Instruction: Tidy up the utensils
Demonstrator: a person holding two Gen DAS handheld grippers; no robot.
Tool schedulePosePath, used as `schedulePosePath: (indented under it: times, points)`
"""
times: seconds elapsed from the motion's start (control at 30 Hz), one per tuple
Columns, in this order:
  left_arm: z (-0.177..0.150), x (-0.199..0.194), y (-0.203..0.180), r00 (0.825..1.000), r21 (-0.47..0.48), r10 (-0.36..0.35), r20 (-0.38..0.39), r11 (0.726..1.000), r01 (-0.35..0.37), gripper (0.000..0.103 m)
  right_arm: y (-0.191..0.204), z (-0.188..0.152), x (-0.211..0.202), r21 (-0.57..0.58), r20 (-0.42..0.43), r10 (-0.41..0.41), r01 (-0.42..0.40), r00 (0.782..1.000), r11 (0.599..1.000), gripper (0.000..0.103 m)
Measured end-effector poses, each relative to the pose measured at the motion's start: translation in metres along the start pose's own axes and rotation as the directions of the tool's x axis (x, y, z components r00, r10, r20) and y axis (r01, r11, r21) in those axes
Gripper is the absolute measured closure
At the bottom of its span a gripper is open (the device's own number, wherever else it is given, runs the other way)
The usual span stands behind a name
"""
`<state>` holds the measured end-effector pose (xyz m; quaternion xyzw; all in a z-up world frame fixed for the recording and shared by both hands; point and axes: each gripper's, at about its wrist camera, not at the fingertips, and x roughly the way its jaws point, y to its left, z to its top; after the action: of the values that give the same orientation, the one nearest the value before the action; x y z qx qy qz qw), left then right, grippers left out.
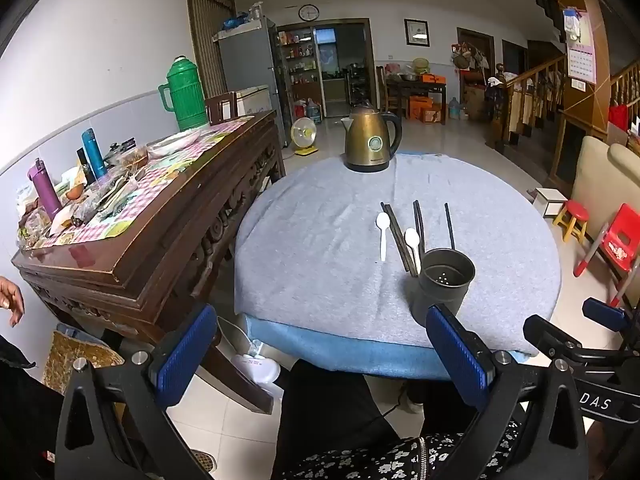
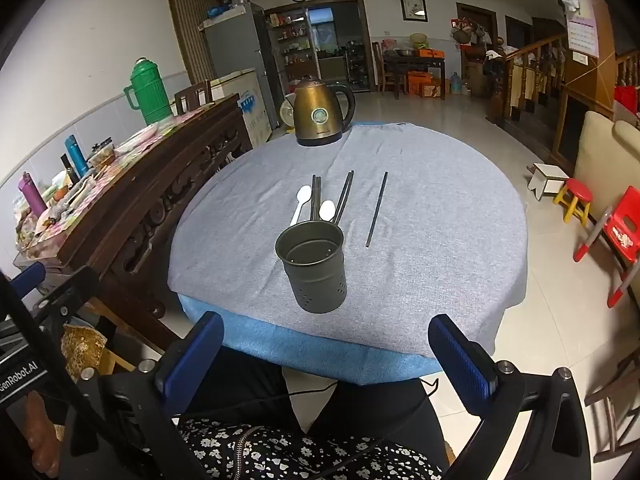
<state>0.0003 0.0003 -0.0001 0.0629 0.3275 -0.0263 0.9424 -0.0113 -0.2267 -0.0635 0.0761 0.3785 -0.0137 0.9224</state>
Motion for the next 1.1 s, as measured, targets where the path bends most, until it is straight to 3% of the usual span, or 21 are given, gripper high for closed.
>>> schedulePosePath:
  times: [1.1]
  points:
    - [-0.002, 0.004, 0.005, 1.0, -0.014, 0.013, -0.003, 1.0, -0.013, 0.0, 0.001, -0.002, 0.003, 0.002, 0.003, 0.005, -0.005, 1.0, 1.0, 0.0]
